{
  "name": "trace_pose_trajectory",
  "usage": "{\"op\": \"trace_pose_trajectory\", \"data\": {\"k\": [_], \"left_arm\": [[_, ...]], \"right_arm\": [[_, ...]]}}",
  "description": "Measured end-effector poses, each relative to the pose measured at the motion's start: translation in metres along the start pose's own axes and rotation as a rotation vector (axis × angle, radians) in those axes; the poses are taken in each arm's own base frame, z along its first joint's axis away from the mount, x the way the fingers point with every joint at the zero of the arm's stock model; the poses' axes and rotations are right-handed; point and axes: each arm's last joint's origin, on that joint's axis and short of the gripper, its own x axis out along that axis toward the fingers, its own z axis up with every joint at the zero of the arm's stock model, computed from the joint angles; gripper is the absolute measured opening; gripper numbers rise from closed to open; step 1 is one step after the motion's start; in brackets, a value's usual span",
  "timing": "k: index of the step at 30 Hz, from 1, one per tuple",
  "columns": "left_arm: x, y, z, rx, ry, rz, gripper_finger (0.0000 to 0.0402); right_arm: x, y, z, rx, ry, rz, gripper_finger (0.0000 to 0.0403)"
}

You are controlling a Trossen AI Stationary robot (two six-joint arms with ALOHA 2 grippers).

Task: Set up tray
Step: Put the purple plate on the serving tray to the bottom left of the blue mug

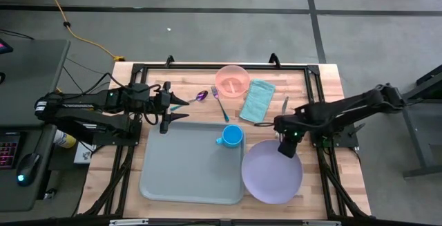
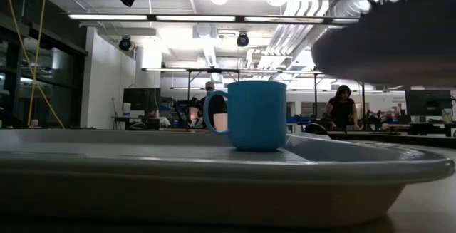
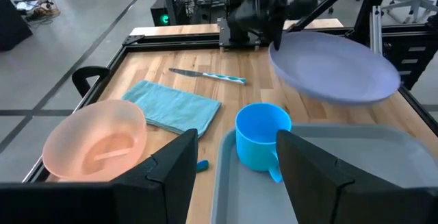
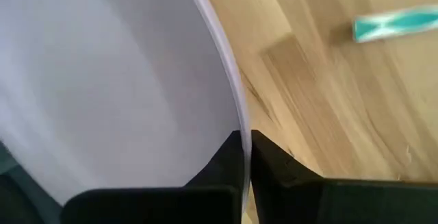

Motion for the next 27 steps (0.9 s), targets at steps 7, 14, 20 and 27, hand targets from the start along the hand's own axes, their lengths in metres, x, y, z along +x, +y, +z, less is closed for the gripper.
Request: {"op": "trace_pose_trajectory", "data": {"k": [7, 14, 20, 27], "left_arm": [[0.000, 0.000, 0.001, -0.001, -0.013, 0.001, 0.0227], [0.000, 0.000, 0.002, -0.001, -0.021, 0.002, 0.0227], [-0.002, 0.000, 0.003, 0.000, -0.035, 0.004, 0.0227], [-0.037, 0.007, 0.020, 0.089, -0.137, 0.152, 0.0227]], "right_arm": [[-0.052, 0.027, 0.012, -0.054, -0.189, 0.034, 0.0001], [-0.087, 0.052, 0.042, -0.088, -0.346, 0.041, 0.0000], [-0.097, 0.075, 0.086, -0.147, -0.399, 0.019, 0.0000], [-0.086, 0.096, 0.142, -0.211, -0.387, -0.003, 0.0000]]}}
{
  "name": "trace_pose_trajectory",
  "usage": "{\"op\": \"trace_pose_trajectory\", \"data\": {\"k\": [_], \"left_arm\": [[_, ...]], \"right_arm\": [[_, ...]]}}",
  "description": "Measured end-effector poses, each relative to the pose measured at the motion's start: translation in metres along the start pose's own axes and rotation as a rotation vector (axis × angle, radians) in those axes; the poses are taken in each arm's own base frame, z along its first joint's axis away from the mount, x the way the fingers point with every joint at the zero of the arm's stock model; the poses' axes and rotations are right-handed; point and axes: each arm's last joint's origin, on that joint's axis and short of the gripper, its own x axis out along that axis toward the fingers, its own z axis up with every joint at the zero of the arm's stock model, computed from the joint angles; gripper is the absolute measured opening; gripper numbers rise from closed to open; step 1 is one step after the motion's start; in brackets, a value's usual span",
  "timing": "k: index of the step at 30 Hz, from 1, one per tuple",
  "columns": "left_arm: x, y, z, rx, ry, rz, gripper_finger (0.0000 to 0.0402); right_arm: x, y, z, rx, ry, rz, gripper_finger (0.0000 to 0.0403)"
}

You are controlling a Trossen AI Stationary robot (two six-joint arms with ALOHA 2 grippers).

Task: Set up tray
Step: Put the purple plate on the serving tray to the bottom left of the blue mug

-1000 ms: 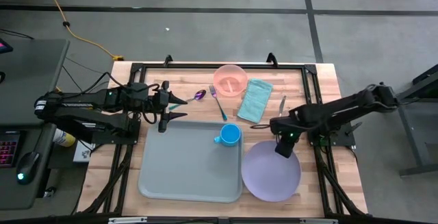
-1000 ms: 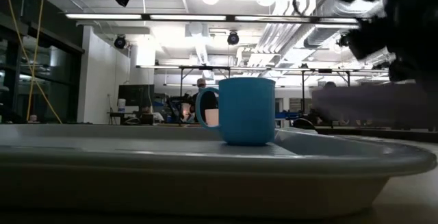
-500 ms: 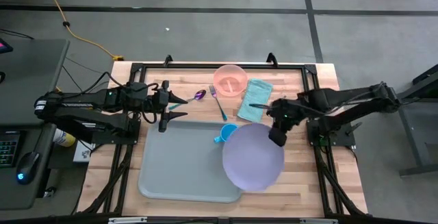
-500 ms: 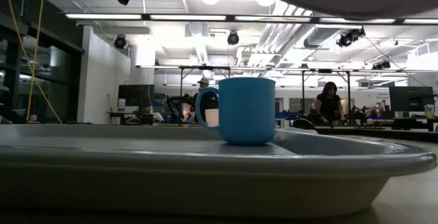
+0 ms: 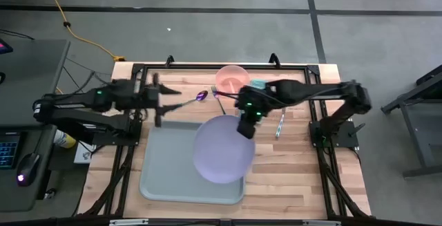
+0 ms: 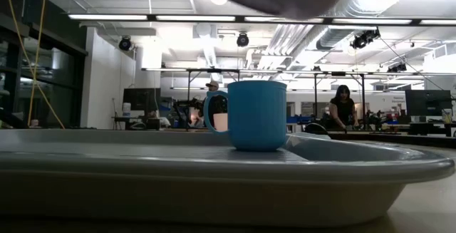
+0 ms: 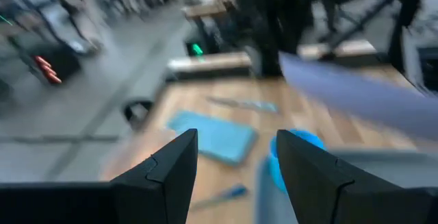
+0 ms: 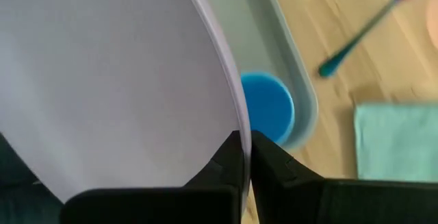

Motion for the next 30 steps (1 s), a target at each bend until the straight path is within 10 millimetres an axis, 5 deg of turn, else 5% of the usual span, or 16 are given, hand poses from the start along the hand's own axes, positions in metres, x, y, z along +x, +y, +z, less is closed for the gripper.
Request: {"op": "trace_pose_trajectory", "data": {"k": [8, 17, 22, 30], "left_arm": [[-0.054, 0.013, 0.015, 0.056, -0.107, 0.055, 0.0227], [-0.082, 0.018, 0.008, 0.049, -0.139, 0.086, 0.0227], [-0.084, 0.018, 0.007, 0.054, -0.138, 0.081, 0.0227], [-0.084, 0.017, 0.005, 0.083, -0.115, 0.049, 0.0227]], "right_arm": [[0.042, 0.015, 0.059, -0.061, -0.039, 0.056, 0.0000], [0.088, 0.031, 0.109, -0.045, -0.074, 0.158, 0.0000], [0.121, 0.034, 0.118, 0.000, -0.052, 0.218, 0.0000], [0.156, 0.032, 0.101, 0.031, 0.034, 0.209, 0.0000]]}}
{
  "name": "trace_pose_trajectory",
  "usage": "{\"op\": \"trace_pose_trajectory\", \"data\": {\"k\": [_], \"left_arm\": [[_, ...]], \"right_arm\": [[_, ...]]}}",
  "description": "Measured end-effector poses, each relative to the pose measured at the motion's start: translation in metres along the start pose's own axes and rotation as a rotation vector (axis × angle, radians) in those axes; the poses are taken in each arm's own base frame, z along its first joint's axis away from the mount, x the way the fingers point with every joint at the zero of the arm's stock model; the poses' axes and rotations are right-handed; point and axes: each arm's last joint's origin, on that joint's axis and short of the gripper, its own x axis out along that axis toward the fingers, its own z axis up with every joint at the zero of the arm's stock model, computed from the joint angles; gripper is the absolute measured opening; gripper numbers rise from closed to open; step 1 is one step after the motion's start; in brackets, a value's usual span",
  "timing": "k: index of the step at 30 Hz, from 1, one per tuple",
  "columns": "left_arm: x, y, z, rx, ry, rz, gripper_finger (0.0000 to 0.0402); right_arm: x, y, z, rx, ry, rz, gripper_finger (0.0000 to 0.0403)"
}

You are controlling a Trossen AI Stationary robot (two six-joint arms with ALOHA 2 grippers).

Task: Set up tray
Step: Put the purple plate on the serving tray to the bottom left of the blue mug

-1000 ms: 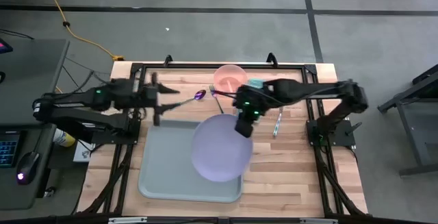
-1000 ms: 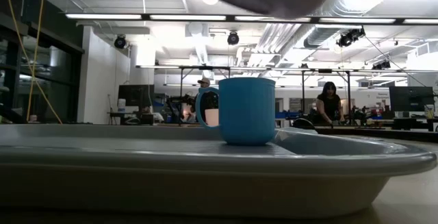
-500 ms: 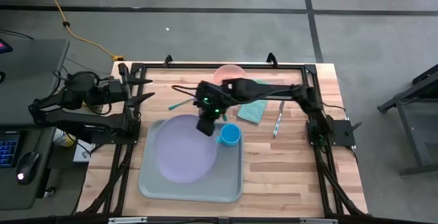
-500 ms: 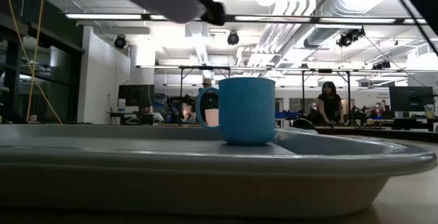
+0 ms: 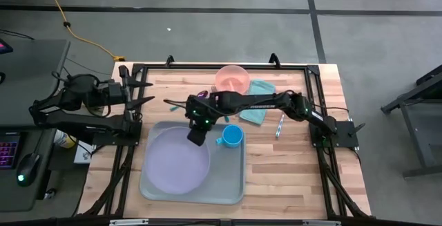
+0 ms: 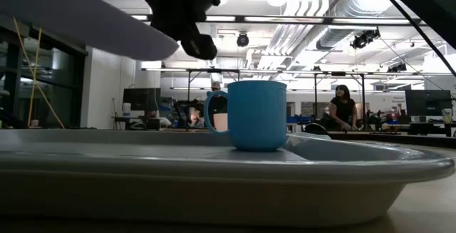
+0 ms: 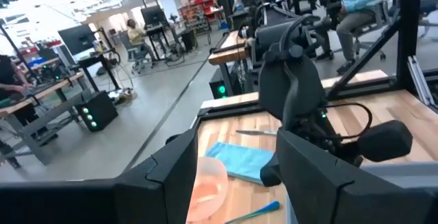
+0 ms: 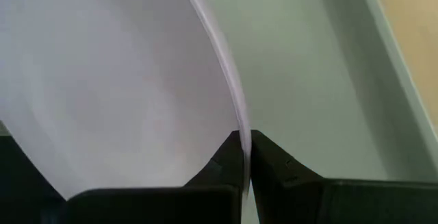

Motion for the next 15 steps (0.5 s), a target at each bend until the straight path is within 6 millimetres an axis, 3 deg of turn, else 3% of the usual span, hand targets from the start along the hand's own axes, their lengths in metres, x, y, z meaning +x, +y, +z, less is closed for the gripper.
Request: {"op": "trace_pose_trajectory", "data": {"k": [15], "left_arm": [[0.000, -0.001, 0.001, 0.000, -0.013, -0.027, 0.0227]], "right_arm": [[0.030, -0.012, -0.026, 0.000, 0.101, -0.043, 0.0000]]}}
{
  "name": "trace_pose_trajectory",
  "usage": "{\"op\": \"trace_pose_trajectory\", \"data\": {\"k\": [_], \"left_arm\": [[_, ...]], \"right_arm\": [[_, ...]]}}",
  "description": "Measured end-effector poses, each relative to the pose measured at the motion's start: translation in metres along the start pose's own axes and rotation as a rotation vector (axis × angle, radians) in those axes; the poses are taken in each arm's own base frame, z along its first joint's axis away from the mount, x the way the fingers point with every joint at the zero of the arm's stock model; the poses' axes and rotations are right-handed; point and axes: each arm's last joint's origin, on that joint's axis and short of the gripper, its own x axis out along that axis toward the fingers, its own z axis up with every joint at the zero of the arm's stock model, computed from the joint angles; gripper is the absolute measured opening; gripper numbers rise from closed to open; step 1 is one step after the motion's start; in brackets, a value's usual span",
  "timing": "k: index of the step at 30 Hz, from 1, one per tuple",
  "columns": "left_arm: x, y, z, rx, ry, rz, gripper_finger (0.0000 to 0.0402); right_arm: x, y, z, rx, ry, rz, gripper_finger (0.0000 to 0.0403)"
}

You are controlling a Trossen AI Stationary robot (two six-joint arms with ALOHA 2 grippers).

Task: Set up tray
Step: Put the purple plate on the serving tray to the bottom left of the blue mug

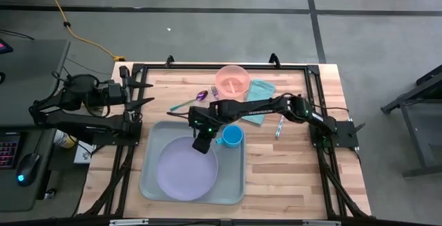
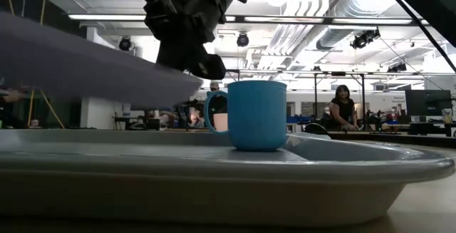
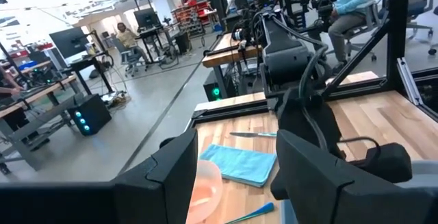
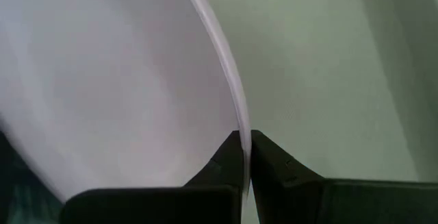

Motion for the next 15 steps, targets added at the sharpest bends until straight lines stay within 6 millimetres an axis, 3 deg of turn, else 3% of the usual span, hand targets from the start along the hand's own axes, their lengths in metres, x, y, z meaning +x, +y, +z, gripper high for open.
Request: {"op": "trace_pose_trajectory", "data": {"k": [15], "left_arm": [[0.0000, 0.0000, 0.0000, 0.000, 0.000, 0.000, 0.0227]], "right_arm": [[0.0003, -0.0041, -0.0003, -0.038, 0.018, 0.007, 0.0000]]}}
